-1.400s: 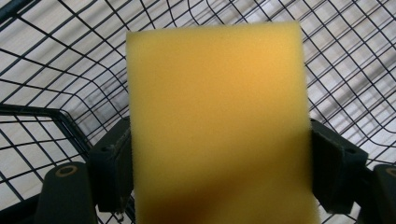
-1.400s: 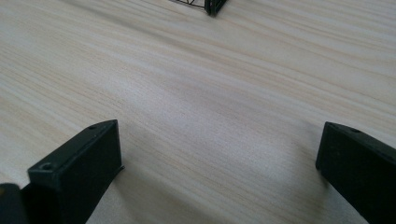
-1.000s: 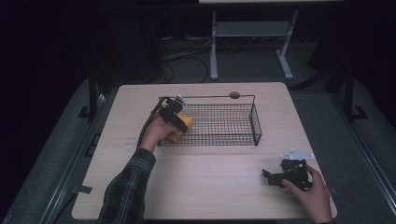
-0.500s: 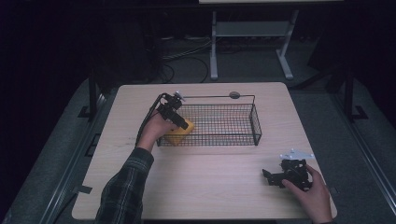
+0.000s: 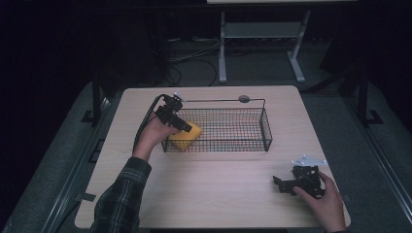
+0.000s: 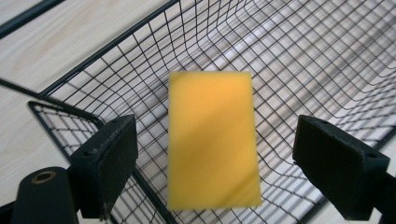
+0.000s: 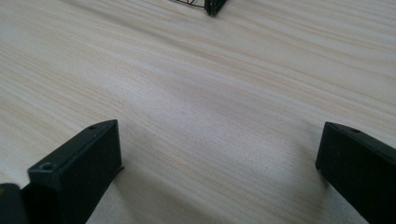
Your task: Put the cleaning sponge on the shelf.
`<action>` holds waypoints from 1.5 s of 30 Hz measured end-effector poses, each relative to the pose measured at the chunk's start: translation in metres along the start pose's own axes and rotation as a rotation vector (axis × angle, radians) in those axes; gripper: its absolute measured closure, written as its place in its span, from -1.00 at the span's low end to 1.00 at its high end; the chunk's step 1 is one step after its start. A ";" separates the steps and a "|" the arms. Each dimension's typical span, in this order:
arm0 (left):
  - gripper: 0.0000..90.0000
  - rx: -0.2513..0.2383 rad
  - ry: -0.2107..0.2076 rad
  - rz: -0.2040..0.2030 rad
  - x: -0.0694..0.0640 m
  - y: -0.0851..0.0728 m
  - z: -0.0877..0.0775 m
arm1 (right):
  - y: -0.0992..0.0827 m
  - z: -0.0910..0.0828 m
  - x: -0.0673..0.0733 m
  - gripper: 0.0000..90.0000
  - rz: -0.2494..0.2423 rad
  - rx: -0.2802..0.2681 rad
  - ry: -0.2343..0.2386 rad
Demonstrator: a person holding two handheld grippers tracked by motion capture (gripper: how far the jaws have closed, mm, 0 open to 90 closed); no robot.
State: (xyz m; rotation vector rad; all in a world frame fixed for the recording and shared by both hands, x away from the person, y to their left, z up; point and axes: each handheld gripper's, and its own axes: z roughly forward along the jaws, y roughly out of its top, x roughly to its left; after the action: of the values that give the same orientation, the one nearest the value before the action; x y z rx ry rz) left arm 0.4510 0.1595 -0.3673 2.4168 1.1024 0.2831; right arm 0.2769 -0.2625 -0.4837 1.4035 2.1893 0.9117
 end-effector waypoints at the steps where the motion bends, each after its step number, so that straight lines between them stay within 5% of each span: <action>1: -0.70 -0.005 0.001 0.003 0.000 -0.001 -0.003 | 0.000 0.000 0.000 -1.00 0.000 0.000 0.000; 19: -0.69 -0.091 0.020 -0.011 -0.007 -0.063 -0.047 | 0.000 0.000 0.000 -1.00 0.000 0.002 0.001; 45: -0.69 -0.147 0.079 -0.012 -0.028 -0.168 -0.047 | 0.000 0.000 0.000 -1.00 -0.001 0.001 0.001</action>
State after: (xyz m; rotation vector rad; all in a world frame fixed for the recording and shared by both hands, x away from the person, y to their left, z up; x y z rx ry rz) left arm 0.3047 0.2494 -0.4084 2.2862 1.0900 0.4435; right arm 0.2773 -0.2624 -0.4837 1.4020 2.1918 0.9117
